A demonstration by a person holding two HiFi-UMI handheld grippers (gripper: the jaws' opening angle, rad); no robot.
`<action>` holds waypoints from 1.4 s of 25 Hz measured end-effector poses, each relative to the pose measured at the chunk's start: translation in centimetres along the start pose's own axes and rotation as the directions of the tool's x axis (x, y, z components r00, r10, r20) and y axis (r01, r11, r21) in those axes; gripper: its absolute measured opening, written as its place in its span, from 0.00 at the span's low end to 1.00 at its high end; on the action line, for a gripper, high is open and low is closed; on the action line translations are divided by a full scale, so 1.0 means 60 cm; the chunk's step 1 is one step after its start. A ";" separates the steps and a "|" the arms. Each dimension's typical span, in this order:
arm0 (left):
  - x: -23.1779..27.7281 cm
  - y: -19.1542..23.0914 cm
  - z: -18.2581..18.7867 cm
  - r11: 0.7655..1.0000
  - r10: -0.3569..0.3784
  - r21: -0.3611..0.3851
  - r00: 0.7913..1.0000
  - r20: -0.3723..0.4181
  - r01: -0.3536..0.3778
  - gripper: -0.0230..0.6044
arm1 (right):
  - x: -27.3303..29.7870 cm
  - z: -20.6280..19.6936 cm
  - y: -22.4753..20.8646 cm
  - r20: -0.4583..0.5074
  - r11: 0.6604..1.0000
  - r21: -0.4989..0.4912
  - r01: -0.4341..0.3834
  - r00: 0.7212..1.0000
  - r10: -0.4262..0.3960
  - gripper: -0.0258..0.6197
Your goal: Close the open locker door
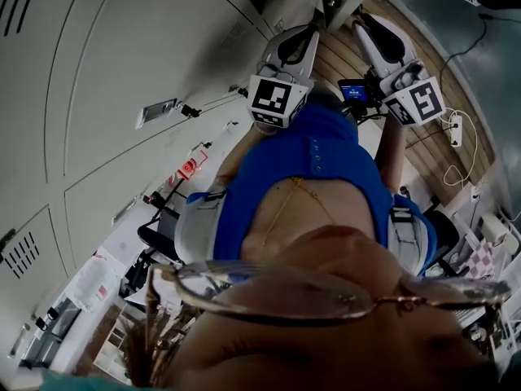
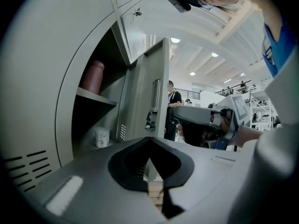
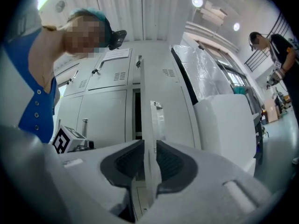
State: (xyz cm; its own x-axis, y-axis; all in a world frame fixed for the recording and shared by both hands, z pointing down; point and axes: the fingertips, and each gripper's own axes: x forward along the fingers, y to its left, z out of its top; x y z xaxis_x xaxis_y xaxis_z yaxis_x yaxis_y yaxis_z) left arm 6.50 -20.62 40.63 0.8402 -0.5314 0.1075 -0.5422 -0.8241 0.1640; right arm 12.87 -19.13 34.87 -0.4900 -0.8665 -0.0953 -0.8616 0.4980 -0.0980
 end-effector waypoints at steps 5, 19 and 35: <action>0.004 0.012 0.004 1.000 0.008 -0.012 1.000 0.001 -0.008 0.04 | 0.015 0.009 -0.003 0.005 0.991 0.054 -0.121 0.993 0.121 0.19; 0.013 0.040 0.056 0.976 0.212 -0.059 0.977 0.031 -0.209 0.04 | 0.042 0.054 -0.005 0.005 0.899 0.058 -0.433 0.901 0.434 0.32; -0.006 0.032 0.045 0.948 0.315 -0.056 0.949 0.036 -0.312 0.04 | 0.055 0.049 -0.003 0.015 0.862 0.029 -0.507 0.862 0.506 0.23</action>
State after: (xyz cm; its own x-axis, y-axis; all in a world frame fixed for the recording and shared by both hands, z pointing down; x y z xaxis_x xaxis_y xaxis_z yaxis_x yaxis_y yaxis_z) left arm 5.17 -22.57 38.23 0.6264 -0.7705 0.1181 -0.7768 -0.6044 0.1770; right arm 11.78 -21.98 31.64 -0.8567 -0.4945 -0.1467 -0.4905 0.8690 -0.0649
